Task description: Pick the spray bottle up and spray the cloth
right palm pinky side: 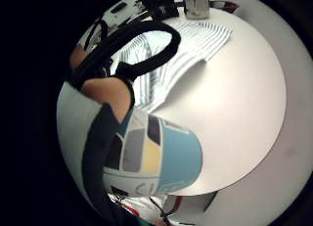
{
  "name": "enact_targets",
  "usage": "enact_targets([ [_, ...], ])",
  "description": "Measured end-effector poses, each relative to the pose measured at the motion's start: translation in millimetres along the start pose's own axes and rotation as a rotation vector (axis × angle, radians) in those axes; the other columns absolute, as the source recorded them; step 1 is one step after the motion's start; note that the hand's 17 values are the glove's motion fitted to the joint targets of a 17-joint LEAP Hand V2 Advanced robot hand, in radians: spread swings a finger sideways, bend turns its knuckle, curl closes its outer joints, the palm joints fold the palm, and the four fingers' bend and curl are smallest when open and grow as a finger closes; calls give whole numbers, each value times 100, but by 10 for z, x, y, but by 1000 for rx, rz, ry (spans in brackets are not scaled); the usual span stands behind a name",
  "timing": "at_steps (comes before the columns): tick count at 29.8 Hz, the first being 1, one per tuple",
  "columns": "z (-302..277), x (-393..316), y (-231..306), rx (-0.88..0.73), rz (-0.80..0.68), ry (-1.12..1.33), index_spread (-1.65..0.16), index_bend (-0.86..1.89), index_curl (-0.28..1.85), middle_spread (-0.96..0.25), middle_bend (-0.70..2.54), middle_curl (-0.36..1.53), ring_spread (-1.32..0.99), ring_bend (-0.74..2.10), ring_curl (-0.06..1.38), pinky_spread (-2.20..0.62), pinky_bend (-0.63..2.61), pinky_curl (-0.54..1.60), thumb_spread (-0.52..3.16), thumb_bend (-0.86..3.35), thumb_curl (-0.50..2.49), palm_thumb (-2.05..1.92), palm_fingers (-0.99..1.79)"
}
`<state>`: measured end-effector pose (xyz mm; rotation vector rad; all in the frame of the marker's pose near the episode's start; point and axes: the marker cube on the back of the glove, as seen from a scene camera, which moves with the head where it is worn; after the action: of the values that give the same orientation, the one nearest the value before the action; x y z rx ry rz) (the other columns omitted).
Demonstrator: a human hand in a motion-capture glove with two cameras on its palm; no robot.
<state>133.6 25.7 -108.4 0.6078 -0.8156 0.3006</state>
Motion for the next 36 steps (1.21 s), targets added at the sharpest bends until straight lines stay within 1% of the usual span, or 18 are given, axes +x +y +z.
enact_targets([
  [2,-114,-207,-62,19,-23,-2,-29,13,30,-8,23,43,-10,49,41,12,22,34,71,-3,56,100,108],
  [4,-44,-232,-81,4,-11,2,-29,13,30,-7,23,44,-10,49,41,11,22,35,71,-3,56,100,108],
  [8,338,119,-21,-86,63,21,-29,13,30,-8,23,44,-10,49,41,11,22,35,70,-3,57,99,108],
  [10,421,254,19,-119,88,21,-29,12,31,-8,23,44,-10,49,41,11,22,35,70,-3,58,99,108],
  [13,251,238,45,-112,95,42,-29,12,31,-7,22,44,-9,49,42,12,22,35,70,-3,58,99,108],
  [17,-173,-224,-21,-43,32,59,-29,12,31,-7,22,45,-9,49,42,12,21,35,70,-3,59,99,107],
  [20,-182,-413,-23,-36,22,83,-29,12,31,-7,22,45,-9,49,42,12,21,35,71,-3,59,99,107],
  [22,-19,-321,5,-65,60,107,-29,12,31,-7,22,45,-9,49,42,12,20,36,71,-3,59,99,107],
  [25,253,82,102,-122,139,123,-29,12,31,-7,22,45,-9,49,42,12,20,36,71,-3,60,99,107],
  [27,326,339,205,-141,179,119,-29,12,31,-7,22,45,-9,49,42,12,20,36,71,-3,60,98,107],
  [30,185,333,248,-124,177,109,-29,12,31,-7,21,45,-9,49,42,13,20,36,72,-3,60,98,107],
  [36,-428,-478,139,-12,65,154,-29,12,31,-7,21,46,-9,49,43,13,20,36,73,-3,61,98,107],
])
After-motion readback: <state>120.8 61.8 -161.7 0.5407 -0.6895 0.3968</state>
